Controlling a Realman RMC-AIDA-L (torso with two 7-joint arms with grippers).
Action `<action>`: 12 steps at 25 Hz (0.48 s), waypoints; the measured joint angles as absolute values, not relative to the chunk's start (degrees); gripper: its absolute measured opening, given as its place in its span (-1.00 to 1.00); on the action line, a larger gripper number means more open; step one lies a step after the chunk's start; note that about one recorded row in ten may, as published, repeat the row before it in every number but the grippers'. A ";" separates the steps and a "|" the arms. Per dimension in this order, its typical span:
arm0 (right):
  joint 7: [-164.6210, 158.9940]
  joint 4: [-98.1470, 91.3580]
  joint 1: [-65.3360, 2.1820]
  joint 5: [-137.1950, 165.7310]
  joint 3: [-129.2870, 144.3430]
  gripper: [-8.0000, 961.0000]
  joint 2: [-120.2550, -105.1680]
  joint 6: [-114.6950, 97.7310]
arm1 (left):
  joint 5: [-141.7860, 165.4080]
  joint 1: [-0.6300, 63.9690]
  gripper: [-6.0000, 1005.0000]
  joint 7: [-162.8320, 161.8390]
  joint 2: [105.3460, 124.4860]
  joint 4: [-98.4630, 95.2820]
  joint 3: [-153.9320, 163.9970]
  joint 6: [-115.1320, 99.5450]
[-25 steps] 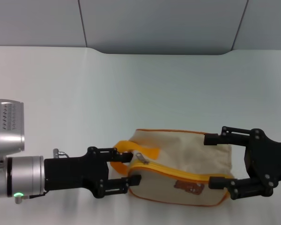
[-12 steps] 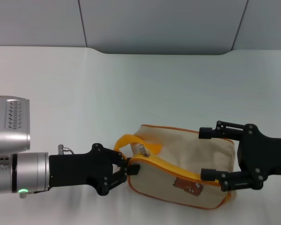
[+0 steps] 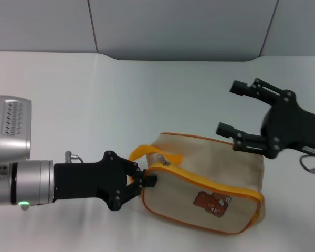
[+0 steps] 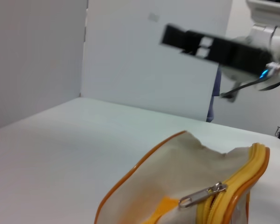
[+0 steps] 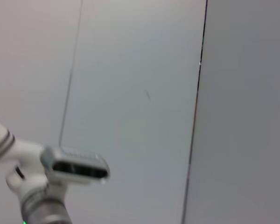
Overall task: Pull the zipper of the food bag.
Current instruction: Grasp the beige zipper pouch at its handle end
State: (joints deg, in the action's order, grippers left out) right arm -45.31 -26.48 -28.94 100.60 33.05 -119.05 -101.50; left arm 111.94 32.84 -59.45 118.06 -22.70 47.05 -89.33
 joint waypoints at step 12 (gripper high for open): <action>-31.16 -22.11 -31.81 101.51 37.63 0.73 -119.34 -94.52 | 111.86 34.81 -0.87 -60.21 116.58 -25.74 45.62 -92.08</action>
